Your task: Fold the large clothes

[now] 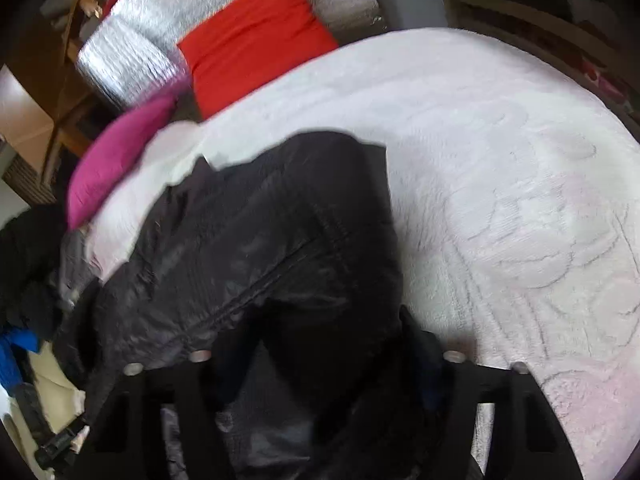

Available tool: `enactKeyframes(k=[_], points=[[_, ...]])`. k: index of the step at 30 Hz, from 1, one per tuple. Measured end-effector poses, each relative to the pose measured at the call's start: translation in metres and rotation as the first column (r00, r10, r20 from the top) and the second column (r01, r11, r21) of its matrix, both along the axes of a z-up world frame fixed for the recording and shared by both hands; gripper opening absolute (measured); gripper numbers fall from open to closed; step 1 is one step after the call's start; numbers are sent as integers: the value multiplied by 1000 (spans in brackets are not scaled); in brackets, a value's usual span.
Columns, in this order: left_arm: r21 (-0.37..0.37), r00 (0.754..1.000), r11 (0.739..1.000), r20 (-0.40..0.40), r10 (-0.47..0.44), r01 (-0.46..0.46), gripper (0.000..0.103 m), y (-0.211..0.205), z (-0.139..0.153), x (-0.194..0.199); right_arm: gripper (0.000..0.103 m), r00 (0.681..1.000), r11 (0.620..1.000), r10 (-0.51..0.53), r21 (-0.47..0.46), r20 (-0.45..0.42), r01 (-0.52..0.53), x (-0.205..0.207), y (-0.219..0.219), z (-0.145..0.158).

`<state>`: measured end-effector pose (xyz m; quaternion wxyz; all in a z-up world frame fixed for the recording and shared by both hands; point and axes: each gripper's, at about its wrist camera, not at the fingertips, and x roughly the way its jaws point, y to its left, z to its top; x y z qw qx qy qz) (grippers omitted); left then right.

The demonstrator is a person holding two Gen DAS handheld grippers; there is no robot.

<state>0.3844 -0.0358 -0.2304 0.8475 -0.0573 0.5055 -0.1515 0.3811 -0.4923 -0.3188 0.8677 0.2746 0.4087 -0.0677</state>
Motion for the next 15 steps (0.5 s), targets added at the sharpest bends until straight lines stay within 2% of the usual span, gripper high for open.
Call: enactKeyframes(k=[2,4,5,7,11,13,15], points=[[18,1000,1000,22,-14,14,35,-8,-1,1,50,1000,1000,9,-27,5,-9,2,4,-1],[57,997,998,67,-27,23,26,-16,2,3,42,1000,999,-4,-43,10,4,-1,4,5],[88,994,996,106,-22,13,13,-19,6,3,40,1000,999,-12,-42,18,13,-3,3,7],[139,982,990,190,-25,-2,12,-25,16,3,39,999,999,-25,-40,32,27,-6,1,9],[245,935,969,349,-65,-24,11,-47,35,17,39,999,999,-38,-33,25,38,-4,-1,4],[299,927,953,367,-71,-45,11,-55,33,32,39,998,998,-51,-24,28,52,-4,-3,3],[324,935,944,350,-61,-60,11,-54,28,44,39,998,998,-57,-16,31,58,-3,-3,4]])
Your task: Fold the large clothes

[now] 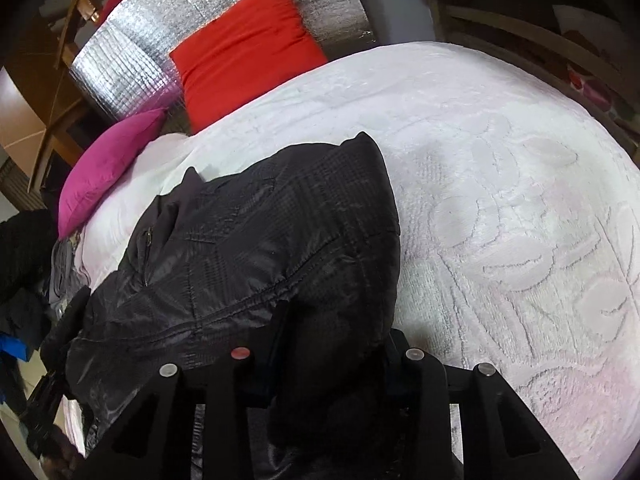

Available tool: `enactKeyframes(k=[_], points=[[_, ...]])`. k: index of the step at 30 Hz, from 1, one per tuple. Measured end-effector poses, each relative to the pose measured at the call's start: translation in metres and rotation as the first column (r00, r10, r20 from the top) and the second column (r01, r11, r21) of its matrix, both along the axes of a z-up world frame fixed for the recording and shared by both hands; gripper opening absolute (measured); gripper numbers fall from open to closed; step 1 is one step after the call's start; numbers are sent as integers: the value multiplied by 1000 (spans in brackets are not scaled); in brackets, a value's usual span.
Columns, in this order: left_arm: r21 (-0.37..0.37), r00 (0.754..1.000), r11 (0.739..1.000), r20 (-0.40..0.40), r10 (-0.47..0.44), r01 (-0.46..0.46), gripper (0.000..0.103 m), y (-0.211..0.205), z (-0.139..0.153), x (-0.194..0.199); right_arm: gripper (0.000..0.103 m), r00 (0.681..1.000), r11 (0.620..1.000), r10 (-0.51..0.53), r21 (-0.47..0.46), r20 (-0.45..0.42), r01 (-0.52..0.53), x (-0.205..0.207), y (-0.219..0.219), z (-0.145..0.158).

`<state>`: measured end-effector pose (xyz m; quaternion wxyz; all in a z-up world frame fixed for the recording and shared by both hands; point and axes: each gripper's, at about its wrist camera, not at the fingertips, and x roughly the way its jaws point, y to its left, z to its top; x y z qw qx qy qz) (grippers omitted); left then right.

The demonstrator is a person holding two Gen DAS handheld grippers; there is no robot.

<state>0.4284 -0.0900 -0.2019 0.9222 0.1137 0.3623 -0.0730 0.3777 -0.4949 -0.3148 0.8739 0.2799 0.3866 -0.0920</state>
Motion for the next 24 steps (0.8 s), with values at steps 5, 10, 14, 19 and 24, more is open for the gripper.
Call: enactKeyframes(k=[5,10,14,19,24], points=[[64,996,997,-72,51,-46,10,6,-10,13,39,1000,1000,7,20,-2,-7,-2,-3,-3],[27,997,999,-69,47,-45,10,13,-3,9,41,1000,997,25,78,6,-25,-4,-8,-2],[-4,996,998,-68,55,-55,9,16,0,8,62,999,993,49,111,19,-51,-4,-6,-1],[43,996,997,-54,68,-66,9,9,-4,6,45,998,997,58,-42,9,-57,-2,13,6],[70,996,995,-53,70,-66,9,6,-7,5,35,998,997,24,-77,53,-20,-9,12,17]])
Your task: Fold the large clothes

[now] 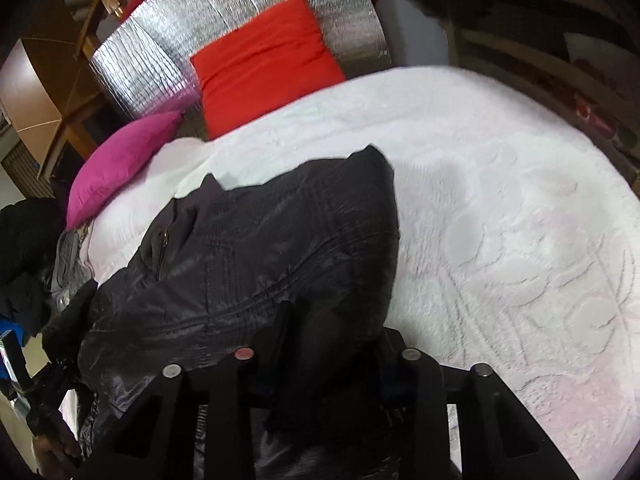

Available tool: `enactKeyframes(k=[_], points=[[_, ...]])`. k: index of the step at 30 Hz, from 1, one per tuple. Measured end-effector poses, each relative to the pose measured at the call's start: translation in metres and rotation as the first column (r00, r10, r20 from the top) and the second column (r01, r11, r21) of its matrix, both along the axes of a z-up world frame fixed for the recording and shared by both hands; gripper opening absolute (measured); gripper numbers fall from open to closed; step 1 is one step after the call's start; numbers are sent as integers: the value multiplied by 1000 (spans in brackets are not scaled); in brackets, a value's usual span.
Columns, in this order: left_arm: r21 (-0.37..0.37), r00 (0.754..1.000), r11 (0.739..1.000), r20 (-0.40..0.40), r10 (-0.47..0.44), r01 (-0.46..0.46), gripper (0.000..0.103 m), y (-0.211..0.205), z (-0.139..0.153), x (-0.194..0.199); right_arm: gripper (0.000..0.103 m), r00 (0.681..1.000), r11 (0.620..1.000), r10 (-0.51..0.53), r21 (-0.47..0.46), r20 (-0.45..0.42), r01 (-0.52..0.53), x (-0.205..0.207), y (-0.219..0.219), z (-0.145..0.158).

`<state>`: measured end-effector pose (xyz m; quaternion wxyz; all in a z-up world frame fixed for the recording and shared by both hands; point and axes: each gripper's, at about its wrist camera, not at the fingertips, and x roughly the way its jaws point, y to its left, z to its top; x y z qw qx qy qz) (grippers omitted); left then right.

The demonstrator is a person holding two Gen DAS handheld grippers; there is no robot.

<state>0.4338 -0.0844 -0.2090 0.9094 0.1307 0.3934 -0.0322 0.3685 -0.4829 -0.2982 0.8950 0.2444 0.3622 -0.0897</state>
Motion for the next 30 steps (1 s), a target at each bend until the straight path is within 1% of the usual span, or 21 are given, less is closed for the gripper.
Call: enactKeyframes(k=[2,4,6,7,8,9,10,11,14,16,17,18,19,23,27,30], points=[[14,1000,1000,-18,0,0,9,-2,-5,1,35,999,1000,-11,3,-41,11,4,-3,-10],[48,1000,999,-25,-3,4,9,-6,-11,1,35,998,1000,-13,6,-63,13,9,-4,-16],[70,1000,998,-19,-4,5,9,-8,-10,-1,36,998,1000,-15,8,-68,15,9,-5,-12],[67,1000,998,-17,-1,2,10,-8,-9,-2,36,998,1000,-20,12,-64,20,7,-5,-7],[54,1000,999,-18,4,-3,11,-6,-6,-3,40,997,1000,-24,10,-68,25,6,-5,-3],[37,1000,999,-18,9,-8,11,-3,-3,-4,56,997,999,-32,-2,-75,32,4,-4,1],[29,1000,1000,-15,12,-12,12,-1,0,-5,65,996,999,-44,-34,-72,42,0,-3,10],[21,1000,1000,-7,17,-17,12,1,4,-7,72,997,996,-57,-66,-46,54,-5,-1,18],[6,1000,1000,23,18,-18,13,4,14,-16,73,995,978,-90,-186,52,98,-22,9,46],[10,998,1000,56,26,-27,13,5,21,-24,73,992,975,-71,-205,105,92,-29,17,57],[6,997,1000,74,26,-26,14,6,25,-28,73,990,976,-44,-206,133,71,-32,25,62],[-4,996,1000,88,26,-26,15,7,29,-33,73,990,976,-18,-211,139,47,-31,32,63],[-12,995,1000,96,28,-27,16,9,32,-36,73,991,976,15,-218,134,14,-29,41,64],[-26,989,999,142,44,-41,25,16,44,-47,73,984,965,142,-235,105,-114,-18,77,58],[-39,983,998,172,63,-58,25,24,51,-52,73,971,951,226,-233,73,-203,-4,107,48],[-46,984,997,165,67,-60,26,26,50,-50,73,962,944,271,-208,43,-257,4,128,36]])
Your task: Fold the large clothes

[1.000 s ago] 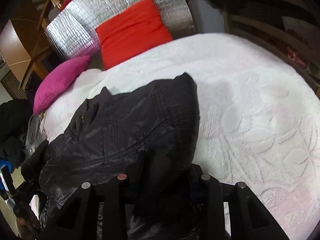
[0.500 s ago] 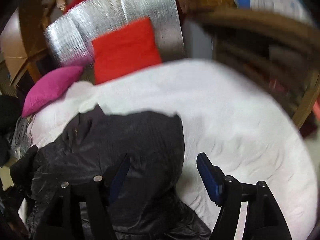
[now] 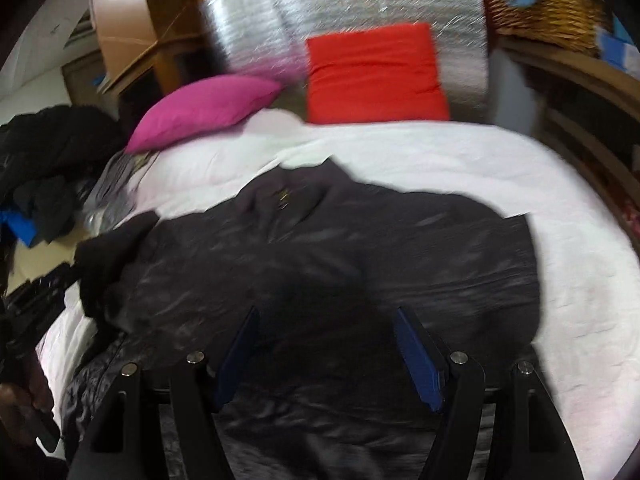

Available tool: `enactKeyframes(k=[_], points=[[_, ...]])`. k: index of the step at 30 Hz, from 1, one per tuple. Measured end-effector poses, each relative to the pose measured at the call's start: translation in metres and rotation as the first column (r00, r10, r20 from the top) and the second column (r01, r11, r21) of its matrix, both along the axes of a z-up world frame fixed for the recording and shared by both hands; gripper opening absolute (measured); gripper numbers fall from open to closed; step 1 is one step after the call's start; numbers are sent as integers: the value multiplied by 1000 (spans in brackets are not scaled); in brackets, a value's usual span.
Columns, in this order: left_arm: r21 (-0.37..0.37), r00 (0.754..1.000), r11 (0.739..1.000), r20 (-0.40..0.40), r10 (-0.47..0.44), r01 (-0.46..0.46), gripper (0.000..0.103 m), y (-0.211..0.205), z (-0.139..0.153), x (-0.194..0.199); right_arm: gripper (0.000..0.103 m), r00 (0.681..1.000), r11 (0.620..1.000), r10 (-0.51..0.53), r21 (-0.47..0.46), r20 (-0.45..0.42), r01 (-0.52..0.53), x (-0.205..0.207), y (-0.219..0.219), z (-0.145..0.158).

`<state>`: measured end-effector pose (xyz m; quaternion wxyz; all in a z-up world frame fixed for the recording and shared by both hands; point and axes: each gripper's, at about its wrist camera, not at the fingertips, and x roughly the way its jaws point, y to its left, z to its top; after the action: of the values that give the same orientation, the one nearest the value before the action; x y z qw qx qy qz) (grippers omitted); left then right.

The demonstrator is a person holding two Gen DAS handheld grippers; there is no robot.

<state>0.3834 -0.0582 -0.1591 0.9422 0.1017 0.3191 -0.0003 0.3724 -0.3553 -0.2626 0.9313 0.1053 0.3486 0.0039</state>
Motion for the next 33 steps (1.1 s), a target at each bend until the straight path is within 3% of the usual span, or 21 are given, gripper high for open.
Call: enactKeyframes(k=[1,3,4,8,11,15,20,21,24,28,33], points=[[-6,1000,1000,-12,-7,7,27,-1,-2,2,73,1000,1000,13,4,-13,-13,5,6,-5],[-23,998,999,-56,-36,35,45,-6,-11,6,73,999,1000,19,-11,-45,-20,14,14,-15],[-26,995,998,-80,-51,49,48,-9,-17,9,73,997,1000,18,-21,-78,-20,21,17,-21],[27,983,996,-165,-77,82,53,-29,-44,22,72,984,997,-9,-75,-181,-4,37,28,-45],[56,982,995,-175,-73,84,56,-35,-49,23,72,986,993,-12,-116,-166,-7,33,33,-42],[-13,988,998,-140,-67,66,56,-28,-35,19,72,990,986,-38,-165,-134,15,27,35,-36],[-31,995,998,-80,-59,56,56,-31,-27,17,72,994,976,-60,-214,-95,38,21,34,-24],[-31,995,998,-78,-63,61,60,-33,-28,18,72,994,973,-66,-225,-86,45,19,35,-21],[21,990,997,-120,-71,74,69,-43,-42,26,72,995,960,-83,-273,-58,64,14,39,-16],[138,985,988,-164,-52,75,69,-56,-62,32,72,995,944,-87,-321,-40,69,13,44,-13],[70,985,996,-166,-46,58,69,-45,-51,31,72,996,929,-88,-360,-7,80,9,48,-5]])
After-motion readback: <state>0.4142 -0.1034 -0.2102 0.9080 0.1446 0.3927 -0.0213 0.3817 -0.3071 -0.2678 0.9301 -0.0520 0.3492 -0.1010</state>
